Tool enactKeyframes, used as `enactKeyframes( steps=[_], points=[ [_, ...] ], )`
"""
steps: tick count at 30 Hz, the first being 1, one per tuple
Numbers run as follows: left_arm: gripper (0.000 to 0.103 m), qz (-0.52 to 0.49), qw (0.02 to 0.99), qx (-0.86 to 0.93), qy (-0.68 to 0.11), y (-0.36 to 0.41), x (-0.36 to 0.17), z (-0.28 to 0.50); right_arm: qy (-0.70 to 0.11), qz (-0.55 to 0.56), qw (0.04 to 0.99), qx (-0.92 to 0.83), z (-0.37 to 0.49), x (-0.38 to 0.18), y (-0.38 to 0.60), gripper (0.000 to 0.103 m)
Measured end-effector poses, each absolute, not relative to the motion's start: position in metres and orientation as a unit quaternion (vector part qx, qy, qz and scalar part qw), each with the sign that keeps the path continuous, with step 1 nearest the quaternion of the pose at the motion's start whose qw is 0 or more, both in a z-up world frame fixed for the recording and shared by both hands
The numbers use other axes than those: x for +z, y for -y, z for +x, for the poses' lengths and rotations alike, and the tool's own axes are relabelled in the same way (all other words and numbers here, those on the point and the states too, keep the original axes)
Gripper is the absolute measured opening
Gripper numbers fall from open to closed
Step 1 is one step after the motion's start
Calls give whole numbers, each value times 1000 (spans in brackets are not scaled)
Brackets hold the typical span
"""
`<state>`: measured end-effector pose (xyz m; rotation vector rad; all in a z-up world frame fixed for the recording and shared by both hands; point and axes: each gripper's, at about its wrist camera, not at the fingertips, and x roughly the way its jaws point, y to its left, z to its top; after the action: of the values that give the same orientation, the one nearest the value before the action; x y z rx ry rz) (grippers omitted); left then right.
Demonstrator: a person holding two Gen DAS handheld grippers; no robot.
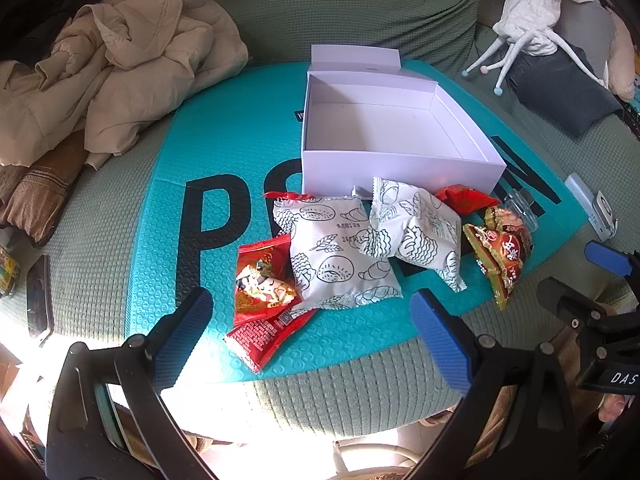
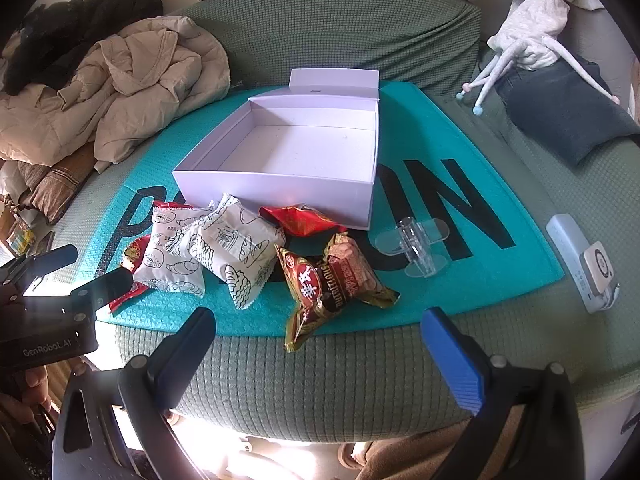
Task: Organize objects
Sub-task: 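Move both grippers toward the snack packets in front of the white box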
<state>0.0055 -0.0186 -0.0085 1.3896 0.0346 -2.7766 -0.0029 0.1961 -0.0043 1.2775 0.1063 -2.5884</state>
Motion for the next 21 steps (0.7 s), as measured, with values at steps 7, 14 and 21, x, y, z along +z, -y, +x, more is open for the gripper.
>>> enactKeyframes(
  steps=[7, 14, 21],
  points=[
    [100, 454, 12, -891, -26, 26, -17, 5, -23, 449, 137, -882, -6, -16, -196, 103],
    [100, 457, 7, -889, -34, 27, -23, 8, -21, 448, 137, -883, -5, -21, -196, 103],
    [100, 467, 3, -883, -39, 32, -31, 11, -17, 450, 143, -882, -1, -31, -198, 103]
  ],
)
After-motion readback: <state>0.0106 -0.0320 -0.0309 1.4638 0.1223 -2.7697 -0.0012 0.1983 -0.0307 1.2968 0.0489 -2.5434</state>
